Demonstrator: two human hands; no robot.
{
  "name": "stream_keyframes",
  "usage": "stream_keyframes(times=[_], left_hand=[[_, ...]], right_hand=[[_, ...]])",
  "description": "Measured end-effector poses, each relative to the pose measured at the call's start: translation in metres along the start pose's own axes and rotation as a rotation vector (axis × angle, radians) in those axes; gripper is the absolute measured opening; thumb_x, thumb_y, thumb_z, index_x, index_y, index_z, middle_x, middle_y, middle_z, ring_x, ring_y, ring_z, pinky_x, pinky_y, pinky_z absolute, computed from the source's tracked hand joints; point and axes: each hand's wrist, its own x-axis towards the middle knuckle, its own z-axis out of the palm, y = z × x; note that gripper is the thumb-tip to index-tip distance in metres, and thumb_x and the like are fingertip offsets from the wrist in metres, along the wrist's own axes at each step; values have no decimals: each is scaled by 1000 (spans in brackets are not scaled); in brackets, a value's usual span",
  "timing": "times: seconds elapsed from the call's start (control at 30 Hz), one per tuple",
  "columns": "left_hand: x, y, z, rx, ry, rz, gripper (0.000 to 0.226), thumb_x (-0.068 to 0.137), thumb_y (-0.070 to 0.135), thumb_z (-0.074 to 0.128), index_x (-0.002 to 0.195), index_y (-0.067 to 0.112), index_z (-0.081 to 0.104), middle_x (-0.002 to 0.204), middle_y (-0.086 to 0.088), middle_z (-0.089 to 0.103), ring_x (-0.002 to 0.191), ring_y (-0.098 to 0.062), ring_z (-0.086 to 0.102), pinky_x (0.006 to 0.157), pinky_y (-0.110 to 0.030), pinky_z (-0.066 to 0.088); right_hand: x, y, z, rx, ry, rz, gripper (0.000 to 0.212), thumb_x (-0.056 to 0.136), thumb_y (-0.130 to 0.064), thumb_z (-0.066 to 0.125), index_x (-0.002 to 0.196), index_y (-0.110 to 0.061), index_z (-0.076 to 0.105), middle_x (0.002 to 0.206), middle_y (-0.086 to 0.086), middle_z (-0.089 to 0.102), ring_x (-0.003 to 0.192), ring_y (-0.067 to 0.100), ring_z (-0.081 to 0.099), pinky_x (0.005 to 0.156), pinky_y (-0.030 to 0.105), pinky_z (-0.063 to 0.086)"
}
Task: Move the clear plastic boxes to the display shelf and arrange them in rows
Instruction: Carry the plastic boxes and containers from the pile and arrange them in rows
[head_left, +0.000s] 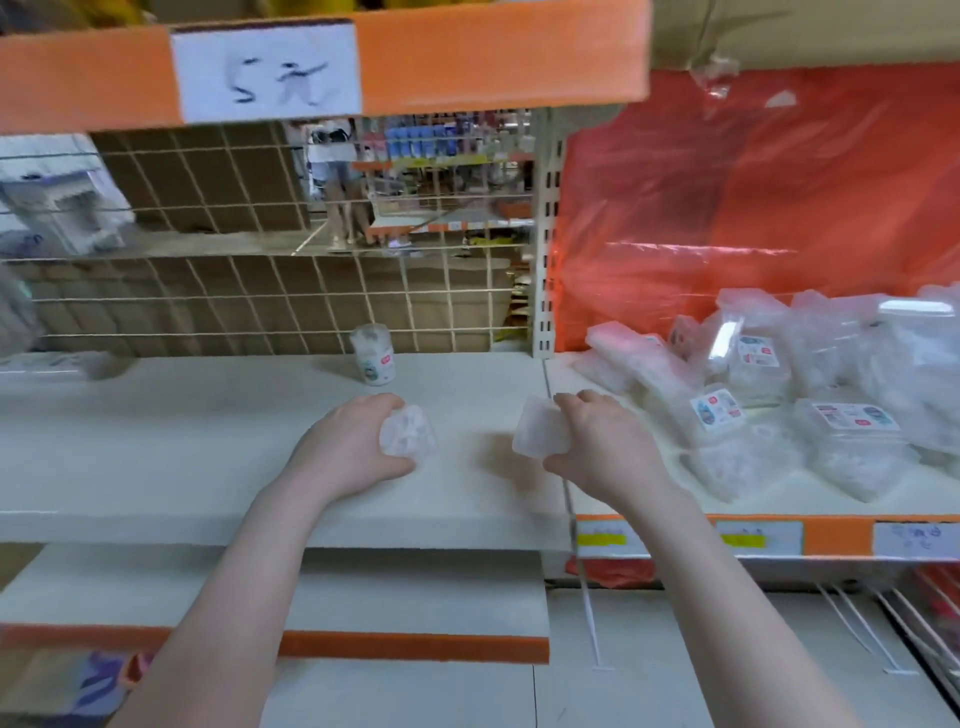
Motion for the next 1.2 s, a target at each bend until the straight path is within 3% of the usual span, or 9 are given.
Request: stream_keyframes(times=[0.43, 0.6, 0.9, 1.2], left_hand=[[-58, -239, -65, 97, -29, -78, 70, 81, 38, 66, 142, 23, 35, 145, 3, 39, 132, -17, 37, 102, -27, 34], [-65, -304, -87, 127, -66, -115, 60, 81, 35, 65, 134, 20, 42, 133, -2, 47, 123, -21, 43, 95, -35, 42], [-43, -378, -100, 102, -69, -148, 65, 84, 31, 63, 141, 21, 34, 138, -2, 42, 129, -22, 38, 100, -35, 38], [1, -438, -114, 115, -131, -170, 66, 83, 30, 64, 141, 19, 35, 137, -4, 43, 127, -23, 40, 100, -34, 38]], right_hand=[[34, -237, 58, 28, -70, -71, 49, 80, -35, 64, 122, -14, 49, 114, 5, 54, 107, 25, 50, 80, 30, 40], [49, -306, 71, 14, -88, -117, 49, 81, -33, 62, 124, -13, 48, 115, 5, 54, 108, 25, 50, 82, 31, 40], [102, -373, 91, 1, -151, -152, 51, 83, -28, 60, 129, -13, 43, 124, 5, 50, 115, 24, 47, 82, 31, 42], [183, -429, 111, 18, -217, -184, 46, 84, -37, 58, 121, -13, 45, 119, 5, 50, 107, 25, 49, 72, 29, 38]])
